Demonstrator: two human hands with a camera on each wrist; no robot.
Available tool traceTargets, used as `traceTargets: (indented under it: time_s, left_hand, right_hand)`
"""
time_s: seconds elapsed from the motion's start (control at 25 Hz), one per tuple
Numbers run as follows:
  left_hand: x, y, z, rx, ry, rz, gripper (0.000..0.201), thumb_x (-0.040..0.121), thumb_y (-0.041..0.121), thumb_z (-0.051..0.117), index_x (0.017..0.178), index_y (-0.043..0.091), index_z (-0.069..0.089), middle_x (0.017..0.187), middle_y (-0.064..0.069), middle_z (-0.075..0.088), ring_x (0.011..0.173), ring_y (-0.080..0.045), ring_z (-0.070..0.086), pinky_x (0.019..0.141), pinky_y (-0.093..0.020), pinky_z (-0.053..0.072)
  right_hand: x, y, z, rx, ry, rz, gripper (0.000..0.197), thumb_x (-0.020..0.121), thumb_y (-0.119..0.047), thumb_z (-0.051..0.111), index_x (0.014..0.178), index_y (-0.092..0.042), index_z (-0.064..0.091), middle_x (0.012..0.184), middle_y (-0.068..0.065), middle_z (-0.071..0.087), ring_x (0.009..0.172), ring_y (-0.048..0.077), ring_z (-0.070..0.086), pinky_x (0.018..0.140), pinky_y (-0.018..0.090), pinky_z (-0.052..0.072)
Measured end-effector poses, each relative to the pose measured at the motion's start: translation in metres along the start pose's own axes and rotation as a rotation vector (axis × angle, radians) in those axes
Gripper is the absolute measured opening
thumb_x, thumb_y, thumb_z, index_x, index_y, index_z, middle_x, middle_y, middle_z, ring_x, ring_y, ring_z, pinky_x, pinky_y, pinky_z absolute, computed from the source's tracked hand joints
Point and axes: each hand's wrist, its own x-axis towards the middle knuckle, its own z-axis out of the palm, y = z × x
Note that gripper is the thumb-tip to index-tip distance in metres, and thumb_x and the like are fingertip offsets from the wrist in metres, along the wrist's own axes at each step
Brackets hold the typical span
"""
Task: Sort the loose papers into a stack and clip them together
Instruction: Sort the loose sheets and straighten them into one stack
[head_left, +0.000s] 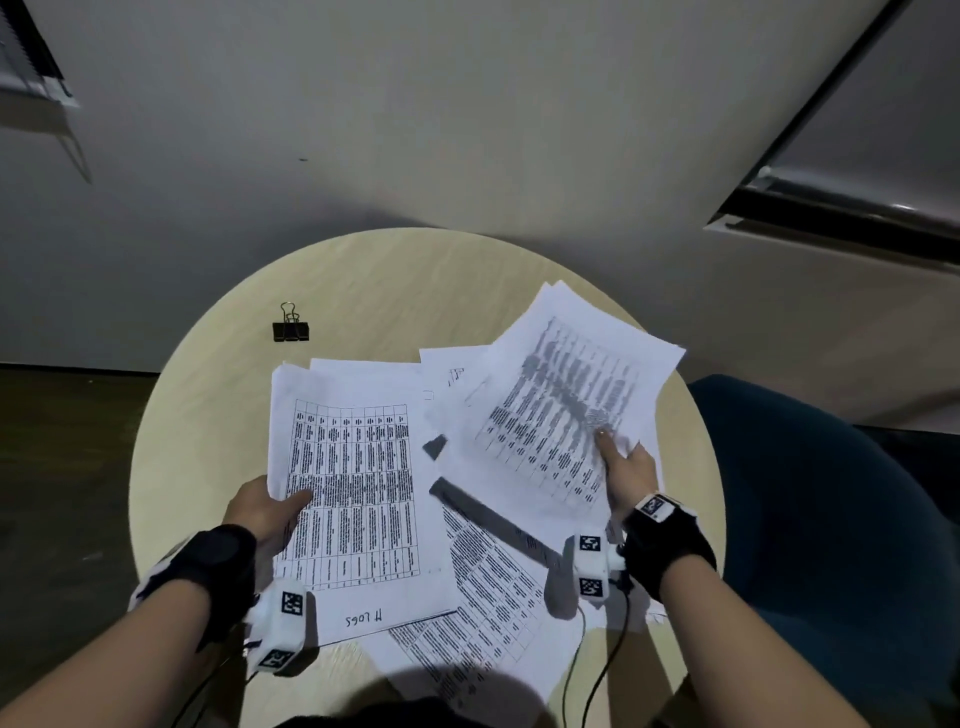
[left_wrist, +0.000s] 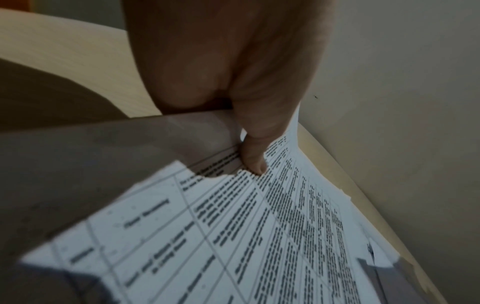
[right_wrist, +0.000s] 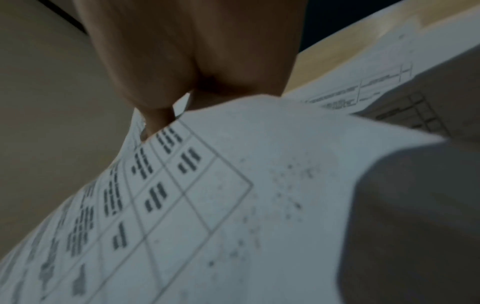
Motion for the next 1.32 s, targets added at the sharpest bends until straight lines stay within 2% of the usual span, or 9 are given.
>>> traceTargets:
  time_s: [0.12, 0.28, 0.4, 0.52, 0.64, 0.8, 1.0, 1.16, 1.32]
  left_hand:
    - [0.001, -0.003, 0.001, -0.035, -0.014, -0.02, 0.02, 0.088, 0.013, 0.065, 0.084, -0.005, 0.056, 0.055, -0.014, 0.048, 0.045, -0.019, 0.04, 0.048, -0.025, 0.033]
    - [-0.001, 0.002, 0.005, -0.153, 0.011, -0.045, 0.04, 0.093, 0.045, 0.054, 0.09, 0.006, 0.063, 0.08, -0.012, 0.062, 0.07, -0.026, 0.057, 0.063, -0.03, 0.043]
    - [-0.001, 0.003, 0.005, -0.141, -0.031, -0.073, 0.054, 0.084, 0.061, 0.057, 0.098, 0.008, 0.062, 0.097, -0.005, 0.066, 0.088, -0.024, 0.061, 0.084, -0.031, 0.046]
    - [-0.003, -0.003, 0.007, -0.085, -0.004, -0.068, 0.039, 0.074, 0.031, 0.079, 0.105, 0.009, 0.067, 0.074, -0.004, 0.069, 0.056, -0.02, 0.057, 0.059, -0.024, 0.048]
    - [-0.013, 0.002, 0.009, -0.126, 0.013, -0.067, 0.028, 0.086, 0.009, 0.066, 0.112, 0.0, 0.062, 0.052, -0.003, 0.048, 0.037, -0.015, 0.032, 0.037, -0.015, 0.029]
    - [-0.018, 0.006, 0.011, -0.153, 0.02, -0.065, 0.029, 0.093, 0.003, 0.056, 0.119, -0.011, 0.053, 0.052, -0.004, 0.042, 0.033, -0.012, 0.032, 0.03, -0.012, 0.026]
    - [-0.019, 0.008, 0.011, -0.111, 0.031, -0.009, 0.024, 0.093, 0.004, 0.057, 0.114, -0.007, 0.056, 0.071, -0.01, 0.054, 0.051, -0.019, 0.042, 0.043, -0.023, 0.037]
    - [-0.02, 0.001, 0.01, -0.125, 0.024, -0.037, 0.028, 0.092, 0.006, 0.058, 0.115, -0.009, 0.056, 0.064, -0.005, 0.051, 0.05, -0.019, 0.041, 0.05, -0.022, 0.033]
    - [-0.025, 0.0, 0.009, -0.13, 0.011, -0.03, 0.028, 0.093, 0.004, 0.056, 0.116, -0.011, 0.054, 0.061, -0.004, 0.049, 0.048, -0.018, 0.039, 0.048, -0.02, 0.031]
  right_hand:
    - [-0.019, 0.01, 0.037, -0.212, -0.164, 0.038, 0.073, 0.089, -0.046, 0.061, 0.142, -0.002, 0.037, 0.146, 0.016, 0.042, 0.132, 0.031, 0.044, 0.103, 0.039, 0.037]
    - [-0.052, 0.035, 0.096, -0.387, -0.394, -0.06, 0.034, 0.081, -0.027, 0.074, 0.109, -0.013, 0.061, 0.098, 0.002, 0.067, 0.094, 0.021, 0.062, 0.09, 0.033, 0.051]
    - [-0.063, 0.048, 0.124, -0.468, -0.526, -0.087, 0.064, 0.08, -0.031, 0.075, 0.135, -0.014, 0.046, 0.124, -0.003, 0.056, 0.115, 0.022, 0.055, 0.094, 0.03, 0.044]
    - [-0.041, 0.052, 0.111, -0.322, -0.316, -0.026, 0.069, 0.085, -0.029, 0.068, 0.145, -0.018, 0.034, 0.141, 0.003, 0.048, 0.126, 0.023, 0.049, 0.105, 0.039, 0.042]
    - [0.004, 0.06, 0.054, -0.583, -0.064, 0.019, 0.083, 0.081, -0.033, 0.071, 0.148, -0.012, 0.028, 0.152, 0.011, 0.036, 0.139, 0.03, 0.036, 0.113, 0.045, 0.034]
    - [0.033, 0.073, -0.029, -0.847, -0.123, 0.296, 0.111, 0.071, -0.049, 0.075, 0.152, -0.009, 0.01, 0.155, 0.015, 0.025, 0.137, 0.037, 0.036, 0.104, 0.047, 0.043]
    - [0.022, 0.084, -0.02, -0.795, -0.13, 0.095, 0.092, 0.072, -0.045, 0.072, 0.148, -0.019, 0.028, 0.147, 0.01, 0.039, 0.131, 0.034, 0.043, 0.101, 0.046, 0.045]
    - [0.021, 0.072, -0.008, -0.668, -0.257, 0.086, 0.02, 0.08, -0.023, 0.074, 0.091, -0.019, 0.059, 0.087, 0.003, 0.055, 0.081, 0.021, 0.059, 0.072, 0.027, 0.046]
    - [0.019, 0.06, -0.002, -0.856, -0.335, -0.009, 0.045, 0.086, -0.021, 0.067, 0.058, -0.017, 0.032, 0.057, 0.001, 0.034, 0.052, 0.014, 0.035, 0.052, 0.024, 0.026]
